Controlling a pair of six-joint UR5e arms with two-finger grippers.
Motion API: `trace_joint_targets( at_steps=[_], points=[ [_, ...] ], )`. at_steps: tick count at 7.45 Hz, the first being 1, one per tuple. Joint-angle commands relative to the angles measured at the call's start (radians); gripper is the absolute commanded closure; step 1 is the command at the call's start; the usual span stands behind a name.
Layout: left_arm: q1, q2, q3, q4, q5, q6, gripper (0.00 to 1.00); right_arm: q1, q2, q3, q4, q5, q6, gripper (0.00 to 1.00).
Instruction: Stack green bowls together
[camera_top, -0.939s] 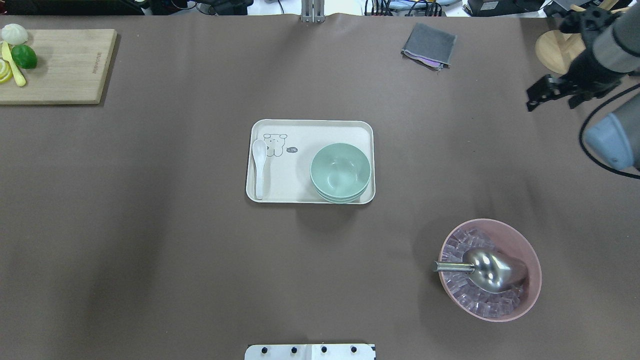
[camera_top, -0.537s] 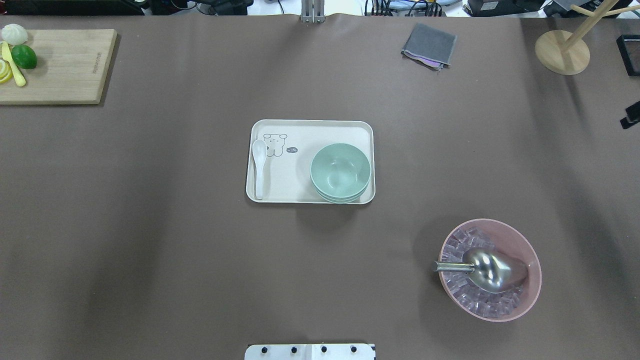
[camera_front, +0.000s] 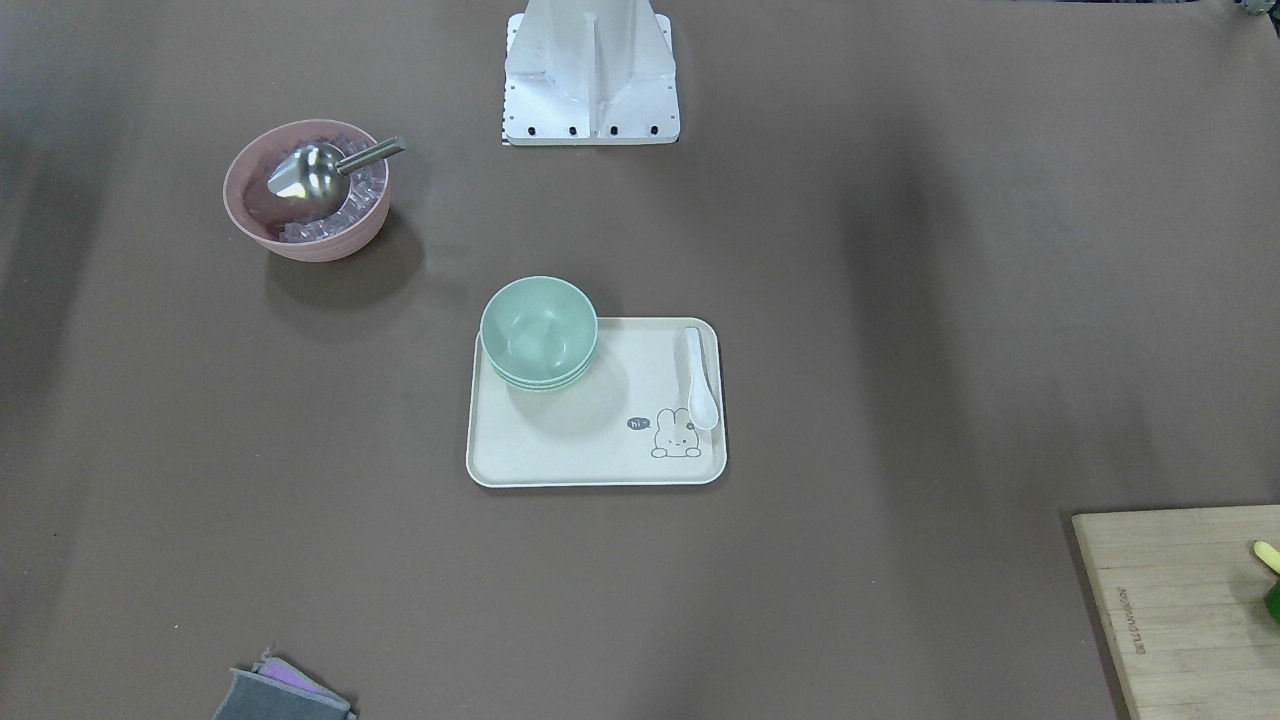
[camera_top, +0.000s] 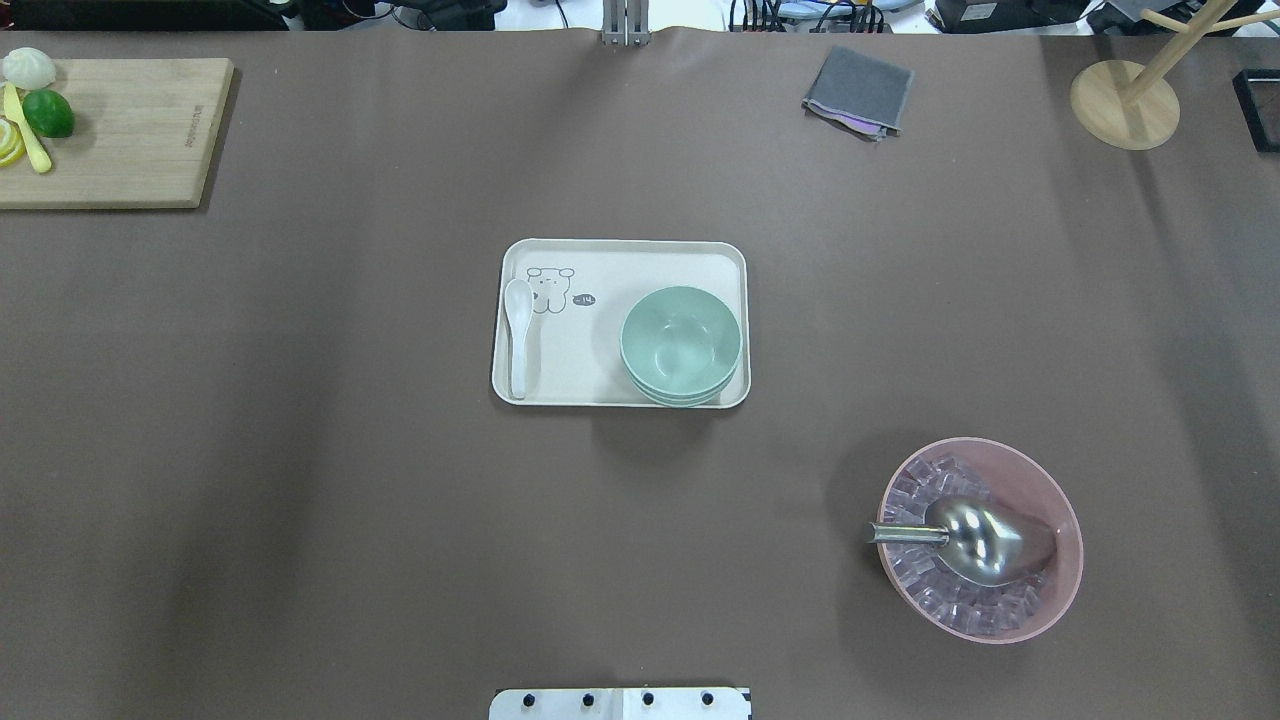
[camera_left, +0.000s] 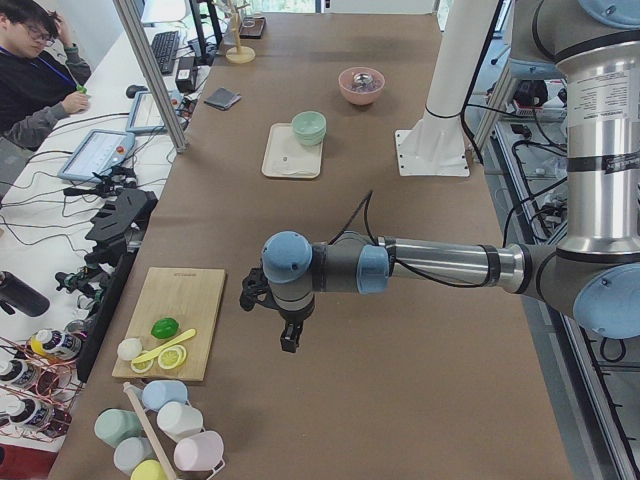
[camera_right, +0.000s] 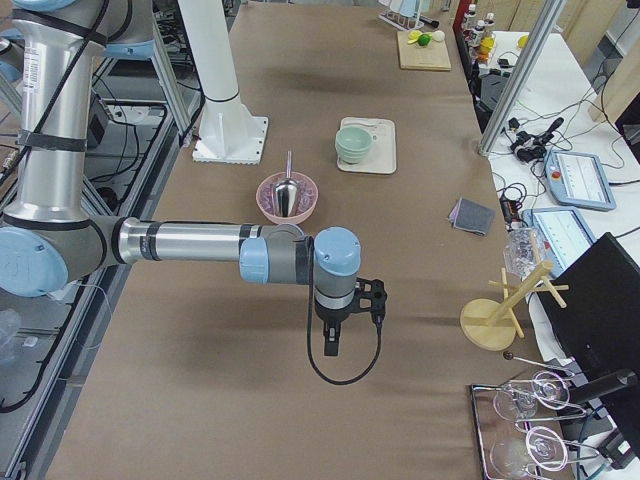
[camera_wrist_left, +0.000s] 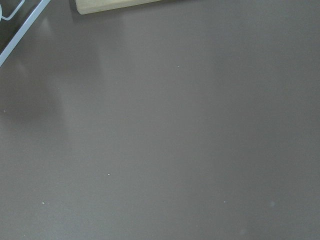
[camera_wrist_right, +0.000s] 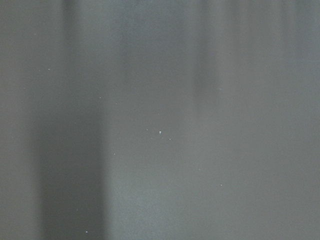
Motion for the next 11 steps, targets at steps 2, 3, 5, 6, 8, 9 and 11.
trace_joint_targets(
  at_steps=[2, 3, 5, 6, 8, 9, 11],
  points=[
    [-0.002, 0.0, -0.002, -0.002, -0.009, -0.003, 0.02, 0.019, -0.013, 0.017, -0.004, 0.004, 0.01, 0.0],
    [-0.003, -0.003, -0.002, 0.0, -0.009, -0.006, 0.02, 0.019, -0.013, 0.017, -0.001, 0.006, 0.01, 0.0],
    [-0.03, -0.001, -0.003, -0.002, -0.003, -0.005, 0.02, 0.019, -0.014, 0.015, 0.005, 0.004, 0.01, 0.0],
    [-0.04, -0.001, -0.011, -0.002, -0.009, -0.005, 0.02, 0.019, -0.014, 0.015, 0.005, 0.003, 0.01, 0.0],
    [-0.038, -0.003, -0.012, -0.006, -0.012, 0.004, 0.02, 0.019, -0.022, 0.009, 0.008, 0.003, 0.01, 0.0],
    [-0.04, -0.003, -0.015, -0.005, -0.012, 0.003, 0.02, 0.019, -0.023, 0.009, 0.009, 0.003, 0.01, 0.0],
    [-0.04, -0.003, -0.015, -0.005, -0.01, 0.0, 0.02, 0.019, -0.023, 0.007, 0.009, 0.006, 0.008, 0.0]
  ],
)
